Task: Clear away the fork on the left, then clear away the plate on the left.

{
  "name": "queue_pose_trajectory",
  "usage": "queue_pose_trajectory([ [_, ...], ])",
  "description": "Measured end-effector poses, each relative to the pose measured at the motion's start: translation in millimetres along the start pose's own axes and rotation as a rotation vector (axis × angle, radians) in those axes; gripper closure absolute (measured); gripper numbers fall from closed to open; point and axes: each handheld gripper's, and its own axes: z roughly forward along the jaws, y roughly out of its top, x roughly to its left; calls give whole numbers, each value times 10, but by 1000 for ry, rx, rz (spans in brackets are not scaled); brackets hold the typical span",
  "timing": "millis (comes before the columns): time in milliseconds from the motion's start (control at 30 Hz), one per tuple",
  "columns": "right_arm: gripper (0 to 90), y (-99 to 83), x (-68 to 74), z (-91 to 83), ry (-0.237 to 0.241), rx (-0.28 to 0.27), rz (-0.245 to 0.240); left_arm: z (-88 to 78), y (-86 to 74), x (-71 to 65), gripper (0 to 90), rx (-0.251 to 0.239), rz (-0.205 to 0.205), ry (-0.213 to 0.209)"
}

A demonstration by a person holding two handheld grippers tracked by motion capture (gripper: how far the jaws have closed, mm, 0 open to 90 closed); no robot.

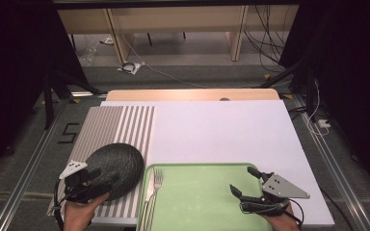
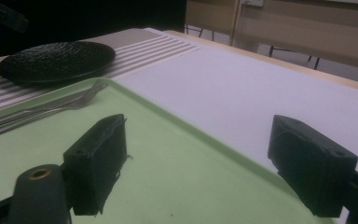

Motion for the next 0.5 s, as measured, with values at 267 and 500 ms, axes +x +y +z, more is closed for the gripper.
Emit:
queue_pose_trajectory([
  [267, 203, 5, 9, 4, 3, 6, -8, -34, -43, 79, 184, -2, -42, 25],
  [500, 203, 4, 0, 3, 1, 0, -2, -44, -68, 161, 184, -4, -115, 51],
])
